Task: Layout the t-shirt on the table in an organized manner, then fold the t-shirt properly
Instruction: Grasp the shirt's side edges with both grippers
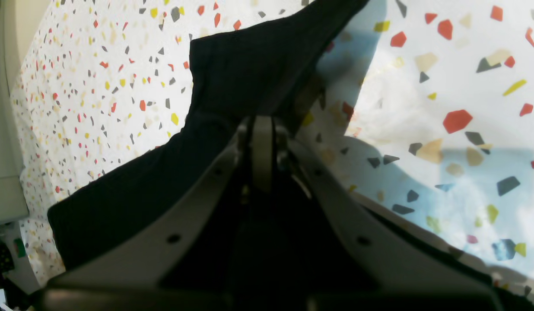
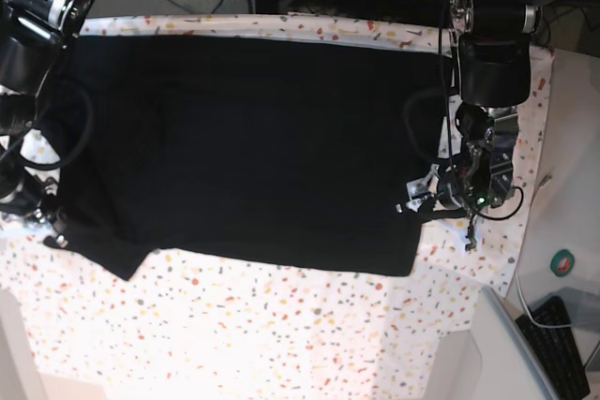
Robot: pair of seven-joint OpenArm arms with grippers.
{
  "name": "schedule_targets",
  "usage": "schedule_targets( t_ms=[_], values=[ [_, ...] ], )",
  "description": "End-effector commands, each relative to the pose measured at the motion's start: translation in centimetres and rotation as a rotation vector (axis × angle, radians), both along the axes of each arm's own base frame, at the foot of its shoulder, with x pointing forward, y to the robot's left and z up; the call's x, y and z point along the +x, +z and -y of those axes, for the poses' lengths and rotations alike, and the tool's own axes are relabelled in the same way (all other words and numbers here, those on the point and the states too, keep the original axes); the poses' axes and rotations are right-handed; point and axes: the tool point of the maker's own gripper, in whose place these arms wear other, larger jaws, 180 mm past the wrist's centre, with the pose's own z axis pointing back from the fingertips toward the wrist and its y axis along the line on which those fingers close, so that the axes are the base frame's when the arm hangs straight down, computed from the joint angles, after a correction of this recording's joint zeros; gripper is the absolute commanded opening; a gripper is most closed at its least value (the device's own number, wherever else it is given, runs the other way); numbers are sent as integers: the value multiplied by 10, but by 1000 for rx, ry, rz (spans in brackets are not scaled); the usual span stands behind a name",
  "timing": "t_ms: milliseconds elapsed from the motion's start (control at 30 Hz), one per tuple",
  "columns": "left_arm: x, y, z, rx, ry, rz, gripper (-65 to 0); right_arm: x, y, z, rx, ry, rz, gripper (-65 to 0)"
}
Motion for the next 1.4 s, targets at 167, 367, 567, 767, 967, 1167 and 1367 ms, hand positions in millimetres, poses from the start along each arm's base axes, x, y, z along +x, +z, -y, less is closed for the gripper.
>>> schedule_targets(
  t_ms=[167, 367, 567, 767, 967, 1167, 1367],
  values=[
    [10, 6, -2, -5, 10, 14, -362, 13, 22, 13, -27, -14, 65, -650],
    [12, 10, -8, 0, 24, 26, -650, 13, 20, 13, -26, -15, 61, -650],
    [0, 38, -10, 35, -16, 67, -650, 12, 19, 13, -28, -14, 57, -650],
    [-22, 47, -12, 58, 33, 85, -650, 10, 16, 11, -27, -10, 51, -650],
    [-2, 60, -14, 57, 39, 121, -650, 10, 15, 8, -24, -5, 50, -650],
    [22, 49, -40, 88, 94, 140, -299, 6, 12, 11, -27, -7, 40, -650],
    [36, 29, -17, 16, -67, 147, -197, 5, 12, 11, -31, -5, 39, -650]
  ],
)
